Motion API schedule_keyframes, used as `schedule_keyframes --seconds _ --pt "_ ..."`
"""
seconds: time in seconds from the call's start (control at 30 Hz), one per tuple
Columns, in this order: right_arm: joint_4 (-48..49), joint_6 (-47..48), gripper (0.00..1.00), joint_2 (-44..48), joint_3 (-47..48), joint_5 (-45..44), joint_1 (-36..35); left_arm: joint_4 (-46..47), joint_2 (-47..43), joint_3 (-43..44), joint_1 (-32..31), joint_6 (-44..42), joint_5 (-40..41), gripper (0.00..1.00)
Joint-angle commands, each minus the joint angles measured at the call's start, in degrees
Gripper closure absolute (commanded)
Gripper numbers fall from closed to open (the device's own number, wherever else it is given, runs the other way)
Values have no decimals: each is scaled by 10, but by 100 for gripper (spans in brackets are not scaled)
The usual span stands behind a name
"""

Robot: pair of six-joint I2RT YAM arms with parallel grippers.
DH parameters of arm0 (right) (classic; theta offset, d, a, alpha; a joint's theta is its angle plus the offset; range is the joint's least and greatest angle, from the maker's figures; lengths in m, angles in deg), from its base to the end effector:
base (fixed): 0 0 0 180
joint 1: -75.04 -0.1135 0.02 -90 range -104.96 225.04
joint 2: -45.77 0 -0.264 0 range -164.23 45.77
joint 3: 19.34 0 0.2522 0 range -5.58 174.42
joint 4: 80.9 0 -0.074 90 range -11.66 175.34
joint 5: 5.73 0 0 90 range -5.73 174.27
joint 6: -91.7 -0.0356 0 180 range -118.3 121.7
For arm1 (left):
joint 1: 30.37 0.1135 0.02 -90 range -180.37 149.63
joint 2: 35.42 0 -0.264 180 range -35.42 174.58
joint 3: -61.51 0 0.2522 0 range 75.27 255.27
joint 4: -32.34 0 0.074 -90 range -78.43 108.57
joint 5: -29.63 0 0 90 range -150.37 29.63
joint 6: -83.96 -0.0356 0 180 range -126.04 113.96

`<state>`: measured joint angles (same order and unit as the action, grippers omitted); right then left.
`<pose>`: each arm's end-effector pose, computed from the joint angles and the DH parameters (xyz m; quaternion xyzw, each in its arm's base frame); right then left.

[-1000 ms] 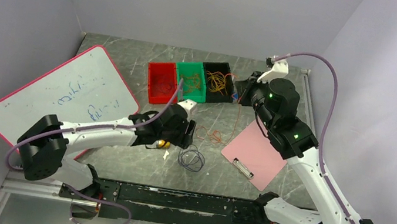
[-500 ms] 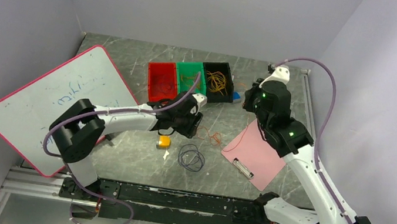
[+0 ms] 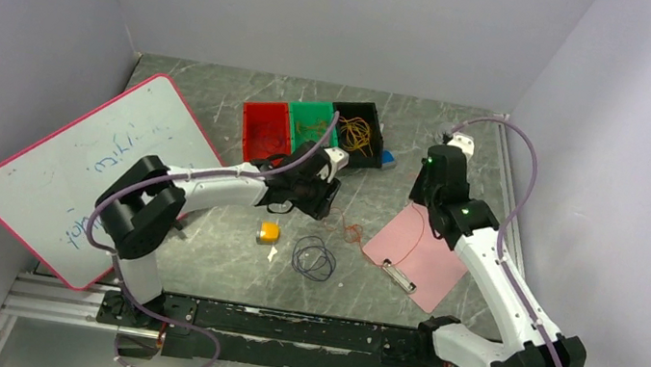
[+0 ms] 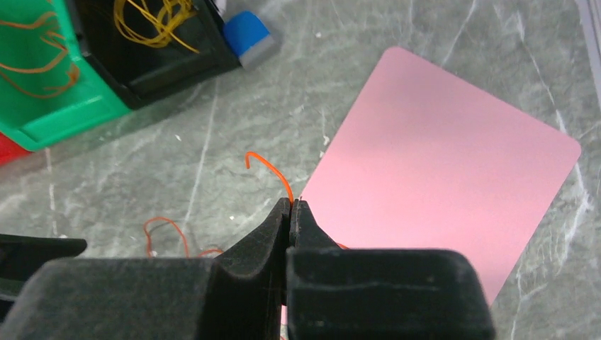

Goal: Untangle the cables

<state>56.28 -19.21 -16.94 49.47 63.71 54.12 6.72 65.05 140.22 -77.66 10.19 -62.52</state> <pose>0.2247 0.0725 0.3107 0.0799 0.8795 0.0085 0.4691 0.2543 -0.2775 0.1990 0.2560 0.8956 -0.2061 0.2997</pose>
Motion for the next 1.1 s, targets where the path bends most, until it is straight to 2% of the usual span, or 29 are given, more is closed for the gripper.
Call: schedule_keyframes --seconds 0.0,0.2,0.67,1.07 --pt "24 -2 100 -7 -23 34 20 11 24 25 6 -17 -33 45" --pt "34 -1 100 -6 -42 57 35 16 54 38 6 -36 -55 45" --pt "51 -1 100 -13 -71 94 55 1 114 92 14 -109 -34 39" --pt "59 1 100 -15 -79 111 62 -1 149 119 14 -126 -56 43"
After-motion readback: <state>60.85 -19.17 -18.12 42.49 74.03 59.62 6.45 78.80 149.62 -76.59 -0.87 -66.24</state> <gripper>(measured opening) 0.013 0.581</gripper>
